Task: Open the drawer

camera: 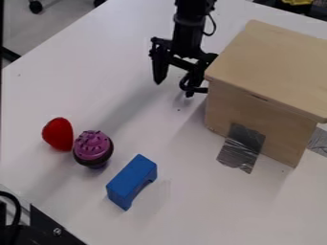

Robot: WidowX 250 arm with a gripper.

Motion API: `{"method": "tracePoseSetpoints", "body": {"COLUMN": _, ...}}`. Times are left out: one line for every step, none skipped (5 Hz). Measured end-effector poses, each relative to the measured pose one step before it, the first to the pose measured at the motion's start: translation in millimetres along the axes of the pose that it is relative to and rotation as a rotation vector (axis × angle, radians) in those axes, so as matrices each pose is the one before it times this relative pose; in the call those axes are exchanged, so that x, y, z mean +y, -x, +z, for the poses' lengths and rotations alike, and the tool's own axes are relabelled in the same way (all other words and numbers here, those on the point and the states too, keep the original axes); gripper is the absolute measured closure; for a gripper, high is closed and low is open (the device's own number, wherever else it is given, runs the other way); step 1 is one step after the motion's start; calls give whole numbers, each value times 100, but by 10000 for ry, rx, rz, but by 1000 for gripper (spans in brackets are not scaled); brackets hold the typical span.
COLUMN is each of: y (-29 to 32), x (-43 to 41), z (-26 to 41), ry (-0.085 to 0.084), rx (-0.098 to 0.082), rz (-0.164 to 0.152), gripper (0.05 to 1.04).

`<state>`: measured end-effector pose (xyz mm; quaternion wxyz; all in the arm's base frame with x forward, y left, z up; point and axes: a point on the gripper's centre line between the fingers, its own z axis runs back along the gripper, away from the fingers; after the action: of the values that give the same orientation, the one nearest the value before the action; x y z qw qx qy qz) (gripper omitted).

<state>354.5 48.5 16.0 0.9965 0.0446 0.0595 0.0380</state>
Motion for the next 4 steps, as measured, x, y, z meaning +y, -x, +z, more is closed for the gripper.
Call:
{"method": "tracePoseSetpoints", "body": {"y": 299, "x": 175, "z": 19, "ry": -74, "rx": 168, "rz": 44, "gripper": 115}}
{"method": "tracePoseSetpoints", "body": {"y": -130, "x": 101, "z": -23, "ry": 82, "rx": -83, "rz": 215, "gripper": 386}}
{"method": "tracePoseSetpoints", "body": {"y": -690, "x": 10, "z": 748, "ry": 37, "rx": -196, "rz": 5, "gripper": 670}}
{"method": "tracePoseSetpoints", "body": {"y": -841, "x": 238, "z": -33, "ry": -42, "rx": -58, "rz": -65, "gripper": 894}}
